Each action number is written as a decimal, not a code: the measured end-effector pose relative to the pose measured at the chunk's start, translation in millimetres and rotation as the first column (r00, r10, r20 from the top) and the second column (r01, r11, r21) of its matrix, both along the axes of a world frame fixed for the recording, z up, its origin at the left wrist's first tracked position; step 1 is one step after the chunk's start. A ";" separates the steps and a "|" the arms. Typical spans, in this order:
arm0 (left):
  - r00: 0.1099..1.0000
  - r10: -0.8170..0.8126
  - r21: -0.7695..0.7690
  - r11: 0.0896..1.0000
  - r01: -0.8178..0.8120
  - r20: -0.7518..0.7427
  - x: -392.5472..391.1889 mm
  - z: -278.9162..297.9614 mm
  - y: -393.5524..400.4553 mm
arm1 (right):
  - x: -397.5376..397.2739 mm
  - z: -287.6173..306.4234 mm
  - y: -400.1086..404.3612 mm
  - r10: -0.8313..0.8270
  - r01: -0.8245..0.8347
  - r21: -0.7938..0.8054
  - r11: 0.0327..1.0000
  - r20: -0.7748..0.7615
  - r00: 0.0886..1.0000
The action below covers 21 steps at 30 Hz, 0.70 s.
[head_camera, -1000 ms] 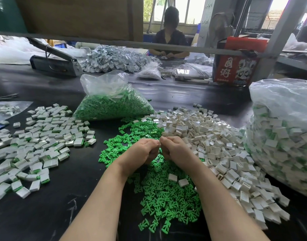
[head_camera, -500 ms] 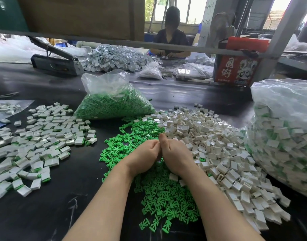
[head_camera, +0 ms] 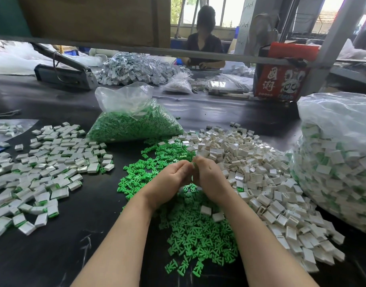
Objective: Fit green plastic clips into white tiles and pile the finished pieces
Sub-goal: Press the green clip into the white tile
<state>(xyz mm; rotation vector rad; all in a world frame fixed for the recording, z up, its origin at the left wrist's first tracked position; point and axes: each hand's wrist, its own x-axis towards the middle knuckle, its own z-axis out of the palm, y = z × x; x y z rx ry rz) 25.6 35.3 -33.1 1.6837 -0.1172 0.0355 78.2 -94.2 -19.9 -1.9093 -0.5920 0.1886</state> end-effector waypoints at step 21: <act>0.995 0.087 -0.065 0.994 -0.084 0.039 0.4 -0.5 10.5 | 10.0 4.0 -22.2 0.017 0.094 0.462 0.882 -0.231 0.973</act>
